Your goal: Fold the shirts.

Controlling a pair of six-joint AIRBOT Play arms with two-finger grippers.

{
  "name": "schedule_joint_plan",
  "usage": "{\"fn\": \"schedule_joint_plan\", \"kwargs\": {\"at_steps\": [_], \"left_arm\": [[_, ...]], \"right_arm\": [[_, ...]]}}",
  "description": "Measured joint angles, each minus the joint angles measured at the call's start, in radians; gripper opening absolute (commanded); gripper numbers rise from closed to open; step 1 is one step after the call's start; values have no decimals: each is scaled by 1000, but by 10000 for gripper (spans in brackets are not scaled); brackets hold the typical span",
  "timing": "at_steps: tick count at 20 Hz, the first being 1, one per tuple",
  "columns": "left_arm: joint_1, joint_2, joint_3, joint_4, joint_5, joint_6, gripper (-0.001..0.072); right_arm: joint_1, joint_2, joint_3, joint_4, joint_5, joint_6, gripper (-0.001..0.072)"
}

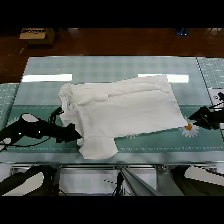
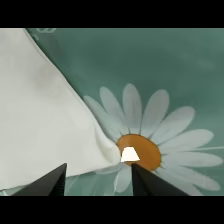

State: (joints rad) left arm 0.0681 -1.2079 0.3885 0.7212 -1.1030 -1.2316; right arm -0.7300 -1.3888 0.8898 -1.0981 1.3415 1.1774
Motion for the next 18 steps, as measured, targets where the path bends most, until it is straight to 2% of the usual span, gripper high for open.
{"fn": "schedule_joint_plan", "kwargs": {"at_steps": [6, 7, 8, 10, 11, 18], "left_arm": [[0, 0, 0, 0, 1, 22, 17], [0, 0, 0, 0, 2, 25, 17], [0, 0, 0, -1, 4, 28, 17], [0, 0, 1, -2, 8, 31, 17], [0, 0, 3, -2, 11, 32, 17], [0, 56, 138, 5, 11, 52, 16]], "right_arm": [[105, -36, -34, 18, -11, 5, 489], [129, -43, -40, 13, -11, 16, 469], [150, -49, -43, 14, -11, 21, 405], [192, -61, -49, 5, -31, 29, 118], [209, -63, -51, -3, -45, 36, 36], [254, 15, 53, 93, 14, -26, 28]]}}
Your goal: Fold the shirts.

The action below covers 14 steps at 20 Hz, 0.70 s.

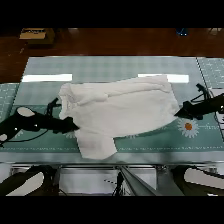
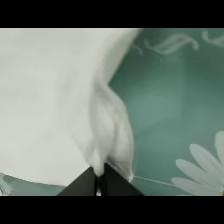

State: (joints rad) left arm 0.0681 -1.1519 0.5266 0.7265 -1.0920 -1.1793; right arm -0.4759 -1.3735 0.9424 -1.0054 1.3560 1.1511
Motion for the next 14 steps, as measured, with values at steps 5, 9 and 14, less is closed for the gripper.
{"fn": "schedule_joint_plan", "kwargs": {"at_steps": [5, 9, 14], "left_arm": [[0, 170, 357, -24, -60, 2, 16], [2, 291, 749, -33, -51, -13, 16], [2, 397, 1197, 70, -8, -83, 16]], "right_arm": [[4, 199, 205, 193, -5, -25, 27], [5, 383, 402, 338, -52, -16, 27], [5, 602, 637, 375, -224, 44, 27]]}}
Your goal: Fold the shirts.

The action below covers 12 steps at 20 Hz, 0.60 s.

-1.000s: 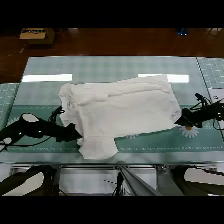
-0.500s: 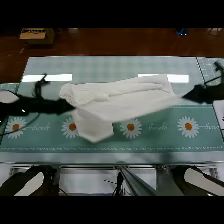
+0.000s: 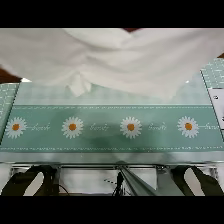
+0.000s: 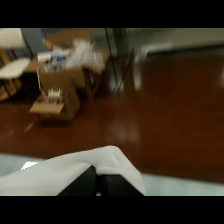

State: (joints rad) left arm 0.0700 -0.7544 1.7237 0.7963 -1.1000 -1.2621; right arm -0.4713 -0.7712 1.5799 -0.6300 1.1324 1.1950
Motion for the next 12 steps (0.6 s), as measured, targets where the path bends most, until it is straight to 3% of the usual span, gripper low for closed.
{"fn": "schedule_joint_plan", "kwargs": {"at_steps": [5, 8, 12], "left_arm": [[0, 120, 230, 237, -88, -213, 15], [0, 179, 274, 380, -251, -313, 15], [0, 195, 286, 463, -457, -376, 14]], "right_arm": [[0, 127, 203, -209, 8, 186, 27], [0, 161, 295, -346, 139, 262, 26], [5, 154, 349, -474, 385, 283, 26]]}}
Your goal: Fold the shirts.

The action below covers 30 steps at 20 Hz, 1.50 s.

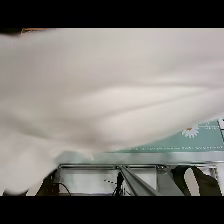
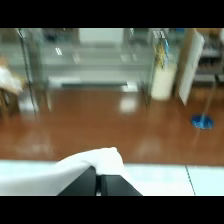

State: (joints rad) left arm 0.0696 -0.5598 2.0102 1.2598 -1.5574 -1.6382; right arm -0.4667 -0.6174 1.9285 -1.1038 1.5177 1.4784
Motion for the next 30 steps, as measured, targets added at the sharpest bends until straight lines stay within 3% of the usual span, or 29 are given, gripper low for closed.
{"fn": "schedule_joint_plan", "kwargs": {"at_steps": [2, 6, 11, 16, 22, 30], "left_arm": [[0, -24, -31, 16, -103, -3, 14], [0, -104, -214, 29, -200, 22, 15], [-2, -258, -525, 0, -43, 76, 15], [-2, -534, -636, -49, 235, 167, 15], [-2, -846, -660, -180, 574, 206, 16], [-2, -1038, -664, -298, 808, 263, 16]], "right_arm": [[33, -43, -2, -23, 139, 0, 26], [157, -181, -76, -94, 266, 4, 26], [278, -465, -174, -221, 269, -16, 27], [324, -752, -197, -220, 46, -22, 27], [369, -989, -202, -172, -281, -21, 27], [387, -1171, -202, -117, -626, -15, 27]]}}
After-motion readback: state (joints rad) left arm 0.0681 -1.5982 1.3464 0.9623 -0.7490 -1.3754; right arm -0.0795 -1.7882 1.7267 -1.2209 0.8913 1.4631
